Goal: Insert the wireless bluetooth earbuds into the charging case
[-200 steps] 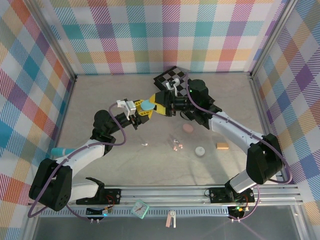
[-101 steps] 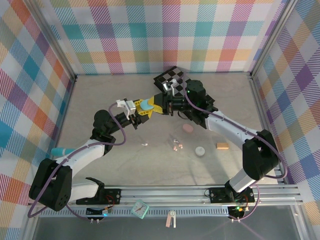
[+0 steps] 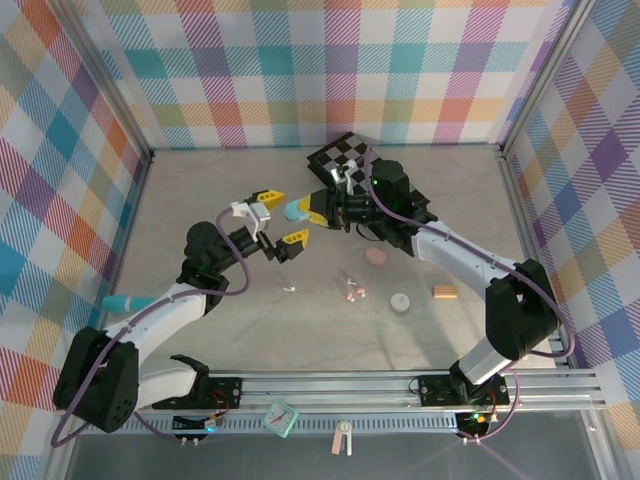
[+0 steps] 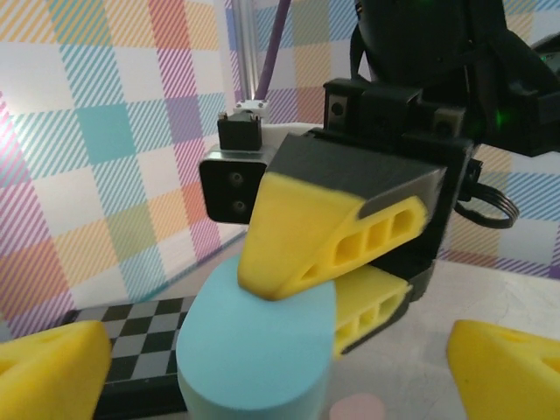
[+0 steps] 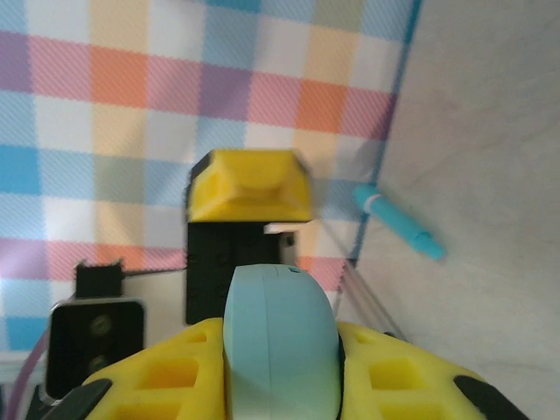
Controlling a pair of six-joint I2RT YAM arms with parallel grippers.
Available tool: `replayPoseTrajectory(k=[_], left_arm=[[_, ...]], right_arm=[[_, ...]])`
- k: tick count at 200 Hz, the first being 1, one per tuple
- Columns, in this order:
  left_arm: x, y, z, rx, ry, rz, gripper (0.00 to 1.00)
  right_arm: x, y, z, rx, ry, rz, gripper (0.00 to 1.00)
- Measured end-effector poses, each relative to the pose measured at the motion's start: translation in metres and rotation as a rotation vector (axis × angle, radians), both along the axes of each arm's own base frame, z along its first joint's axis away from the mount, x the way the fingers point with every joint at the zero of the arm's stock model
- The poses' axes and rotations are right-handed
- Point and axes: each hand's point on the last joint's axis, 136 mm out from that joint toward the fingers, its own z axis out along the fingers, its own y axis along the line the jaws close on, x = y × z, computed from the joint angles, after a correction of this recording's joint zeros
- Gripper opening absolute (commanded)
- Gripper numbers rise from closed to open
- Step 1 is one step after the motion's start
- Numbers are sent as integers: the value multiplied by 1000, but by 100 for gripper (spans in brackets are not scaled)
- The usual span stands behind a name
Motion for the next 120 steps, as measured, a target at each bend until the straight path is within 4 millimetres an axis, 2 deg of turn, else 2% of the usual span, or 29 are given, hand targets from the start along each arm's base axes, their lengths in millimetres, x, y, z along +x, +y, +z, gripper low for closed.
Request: replayPoseTrajectory(k=[29,59,98,120], left_arm=[[-3,11,-12,44,34,66,100],[-3,21,-41,89,135,132,100],[-10,32,-71,127,234,198,100],[-11,36,-79,137,262,220,100]], right_arm=[[21,-11,-17,-121,-44,-82,16],[52,-13,-36,-254,-129,-142,18],[94,-4,-93,-421,-147,-158,18],[104,-1,-127,-484,-112,-143,18]])
